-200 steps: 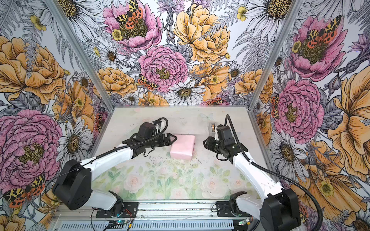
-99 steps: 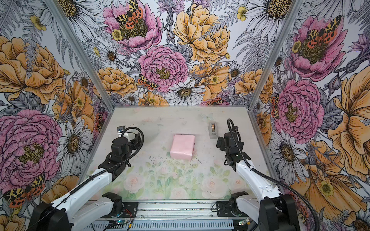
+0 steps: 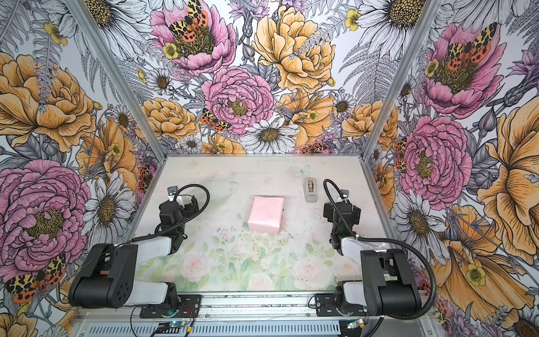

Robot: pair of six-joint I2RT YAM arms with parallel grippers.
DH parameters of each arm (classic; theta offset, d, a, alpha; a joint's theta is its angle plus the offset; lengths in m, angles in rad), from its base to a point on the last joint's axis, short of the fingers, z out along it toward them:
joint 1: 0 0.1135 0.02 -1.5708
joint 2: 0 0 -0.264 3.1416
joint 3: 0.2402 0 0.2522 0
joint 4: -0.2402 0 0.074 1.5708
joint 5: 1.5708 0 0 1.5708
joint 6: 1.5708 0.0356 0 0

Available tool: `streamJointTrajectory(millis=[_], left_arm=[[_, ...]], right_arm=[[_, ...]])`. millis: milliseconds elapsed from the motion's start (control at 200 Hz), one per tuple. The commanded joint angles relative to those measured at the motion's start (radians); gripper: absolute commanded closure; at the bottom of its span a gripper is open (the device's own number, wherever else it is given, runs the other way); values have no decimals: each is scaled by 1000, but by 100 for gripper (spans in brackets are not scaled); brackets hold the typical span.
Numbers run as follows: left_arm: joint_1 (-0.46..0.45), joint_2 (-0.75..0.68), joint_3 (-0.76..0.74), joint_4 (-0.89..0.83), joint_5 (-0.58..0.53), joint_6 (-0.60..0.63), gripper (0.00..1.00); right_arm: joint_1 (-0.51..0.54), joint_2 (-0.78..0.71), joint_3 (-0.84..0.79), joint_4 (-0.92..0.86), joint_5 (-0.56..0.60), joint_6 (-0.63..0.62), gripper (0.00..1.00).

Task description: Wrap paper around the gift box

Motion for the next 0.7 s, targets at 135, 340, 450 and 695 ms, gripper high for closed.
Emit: streamJointTrajectory(millis=[135,340,450,695], left_arm=[[84,81,-30,210,186,-41,1],[60,77,-24,194,136,-28,1],[53,78,-19,186,128,-19,1],[52,79,-18,185,126,-20,1]], right_arm=[[-20,158,17,310,-163,-13,1],[-36,184,25,332,-199,-11,0],[-38,178,30,309,-201,-6,0],[-42,181,32,311,-205,-2,1]])
